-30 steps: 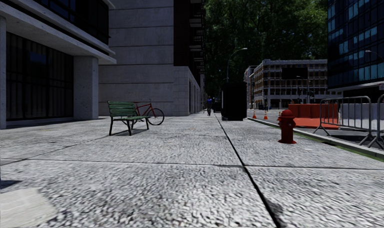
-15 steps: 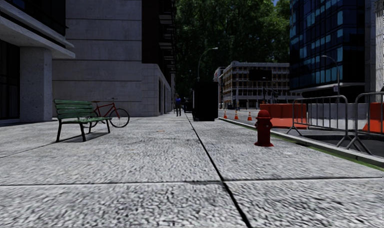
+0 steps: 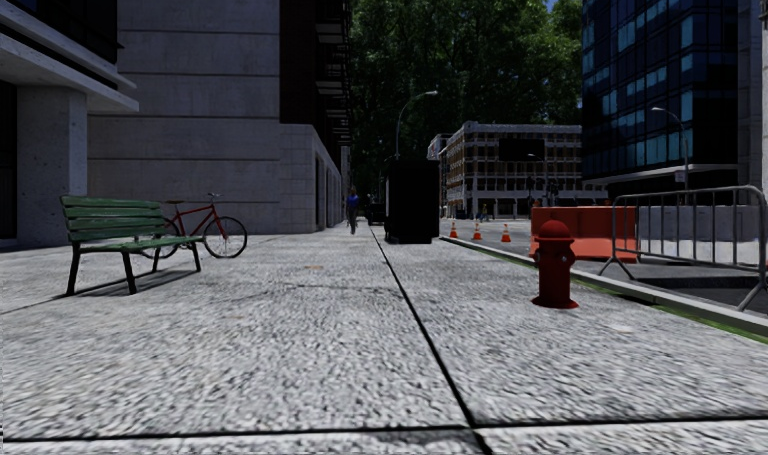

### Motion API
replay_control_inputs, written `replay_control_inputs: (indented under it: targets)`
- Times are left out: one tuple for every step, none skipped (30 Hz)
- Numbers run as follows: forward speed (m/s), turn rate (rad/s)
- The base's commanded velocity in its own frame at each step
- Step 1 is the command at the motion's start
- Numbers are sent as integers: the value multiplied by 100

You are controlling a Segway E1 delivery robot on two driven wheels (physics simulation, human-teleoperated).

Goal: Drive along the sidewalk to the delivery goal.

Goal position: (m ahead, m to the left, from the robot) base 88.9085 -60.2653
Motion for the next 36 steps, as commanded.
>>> replay_control_inputs:
  targets:
    - [145, 0]
    - [145, 0]
    - [145, 0]
    - [145, 0]
    - [145, 0]
    - [145, 0]
    - [145, 0]
    - [145, 0]
    - [145, 0]
    - [145, 0]
    - [145, 0]
    - [145, 0]
    - [145, 0]
    - [145, 0]
    - [145, 0]
    - [145, 0]
    - [145, 0]
    - [146, 0]
    - [146, 0]
    - [146, 0]
    - [146, 0]
    - [147, 0]
    - [147, 0]
    - [147, 0]
    - [147, 0]
    - [147, 0]
    - [147, 0]
    - [147, 0]
    - [147, 0]
    - [147, 0]
    - [147, 0]
    - [147, 0]
    - [148, 0]
    - [148, 0]
    - [148, 0]
    - [149, 0]
